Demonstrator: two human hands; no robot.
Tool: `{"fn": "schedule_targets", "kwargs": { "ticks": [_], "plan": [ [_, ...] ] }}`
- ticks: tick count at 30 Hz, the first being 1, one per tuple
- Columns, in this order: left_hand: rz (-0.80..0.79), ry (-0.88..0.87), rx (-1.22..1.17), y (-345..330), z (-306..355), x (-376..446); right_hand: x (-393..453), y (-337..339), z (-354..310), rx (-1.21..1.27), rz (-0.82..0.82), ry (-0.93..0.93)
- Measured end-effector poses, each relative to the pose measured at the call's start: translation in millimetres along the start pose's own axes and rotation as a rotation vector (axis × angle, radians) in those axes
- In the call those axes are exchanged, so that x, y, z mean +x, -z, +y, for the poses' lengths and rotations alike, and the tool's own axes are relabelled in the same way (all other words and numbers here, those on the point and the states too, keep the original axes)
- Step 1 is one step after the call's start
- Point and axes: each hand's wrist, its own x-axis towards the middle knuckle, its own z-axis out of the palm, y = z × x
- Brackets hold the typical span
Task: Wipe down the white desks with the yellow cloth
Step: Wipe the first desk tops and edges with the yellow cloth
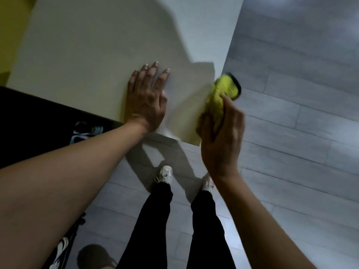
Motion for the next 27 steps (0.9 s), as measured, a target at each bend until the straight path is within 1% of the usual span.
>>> {"fn": "schedule_targets", "kwargs": {
  "ticks": [3, 5, 7, 12, 17, 20, 23, 25, 27],
  "plan": [
    [0.002, 0.052, -0.015, 1.0, 0.8, 0.3, 45.9, -20.1, 8.1, -0.326, -0.346, 0.126],
    [0.028, 0.143, -0.005, 1.5, 1.4, 0.7, 66.3, -28.5, 15.5, -0.424, -0.503, 0.227],
    [0.046, 0.217, 0.005, 2.2, 2.1, 0.7, 84.8, -30.6, 20.4, -0.41, -0.589, 0.324],
    [0.042, 0.284, -0.005, 3.9, 4.1, 1.0, 120.1, -34.8, 20.7, -0.399, -0.78, 0.473],
    [0.104, 0.412, -0.035, 5.4, 4.5, 1.7, 150.9, -60.3, -0.8, -0.368, -0.855, 0.597],
    [0.165, 0.485, -0.079, 6.3, 5.9, 3.8, 165.9, -85.7, -14.2, -0.34, -0.847, 0.689],
    [0.224, 0.519, -0.117, 4.8, 5.2, 5.5, 177.7, -108.0, -26.7, -0.324, -0.839, 0.783],
    [0.234, 0.535, -0.119, 3.1, 3.2, 7.1, 182.2, -117.5, -32.3, -0.299, -0.839, 0.82],
    [0.205, 0.561, -0.12, 2.3, 1.5, 6.4, 186.3, -119.0, -33.9, -0.255, -0.847, 0.853]
  ]
}}
